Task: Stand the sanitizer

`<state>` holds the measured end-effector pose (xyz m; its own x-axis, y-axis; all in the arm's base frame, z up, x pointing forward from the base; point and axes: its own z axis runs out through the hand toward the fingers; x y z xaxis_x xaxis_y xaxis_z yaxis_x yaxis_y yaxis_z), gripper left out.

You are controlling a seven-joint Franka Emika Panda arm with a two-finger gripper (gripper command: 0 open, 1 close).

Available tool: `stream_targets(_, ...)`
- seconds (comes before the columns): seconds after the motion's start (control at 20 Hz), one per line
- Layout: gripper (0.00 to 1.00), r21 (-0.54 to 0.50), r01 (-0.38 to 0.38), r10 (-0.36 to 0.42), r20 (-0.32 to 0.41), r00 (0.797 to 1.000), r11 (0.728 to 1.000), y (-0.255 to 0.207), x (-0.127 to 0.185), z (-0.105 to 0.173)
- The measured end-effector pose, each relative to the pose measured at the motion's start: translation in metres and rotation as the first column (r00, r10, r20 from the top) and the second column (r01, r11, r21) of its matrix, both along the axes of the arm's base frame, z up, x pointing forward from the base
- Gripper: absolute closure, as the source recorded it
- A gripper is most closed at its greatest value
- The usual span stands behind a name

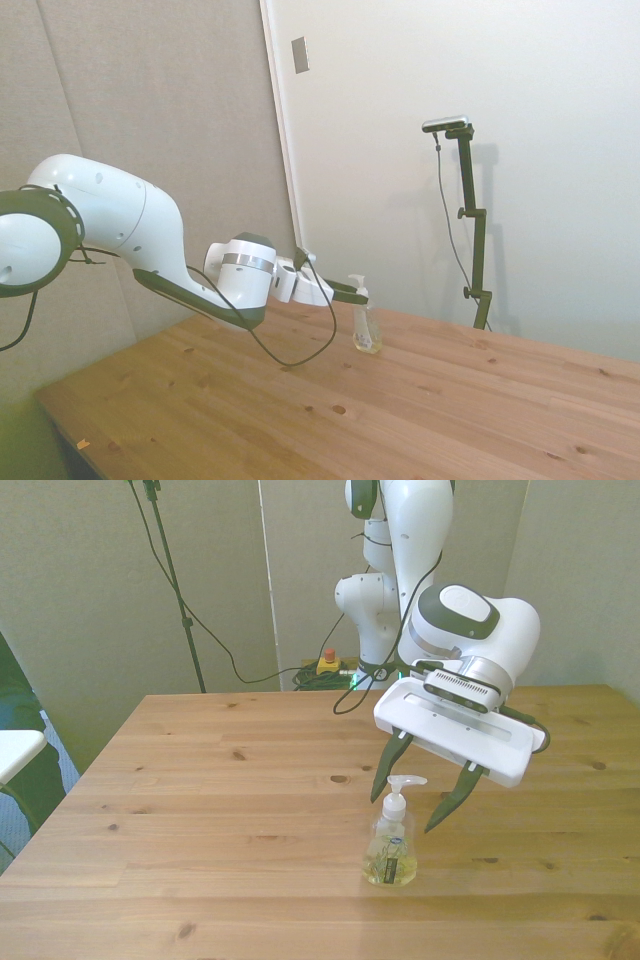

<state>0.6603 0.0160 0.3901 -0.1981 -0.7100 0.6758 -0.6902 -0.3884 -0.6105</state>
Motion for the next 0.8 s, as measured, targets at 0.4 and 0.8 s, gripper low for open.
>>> stream_targets(0.4,0.0,0.142,-0.047,0.055,-0.051,0.997,0.989,0.015,-0.025,0.033)
stream_targets(0.8,0.0,0.321,-0.126,0.22,-0.277,0.935,0.939,0.042,-0.061,0.024)
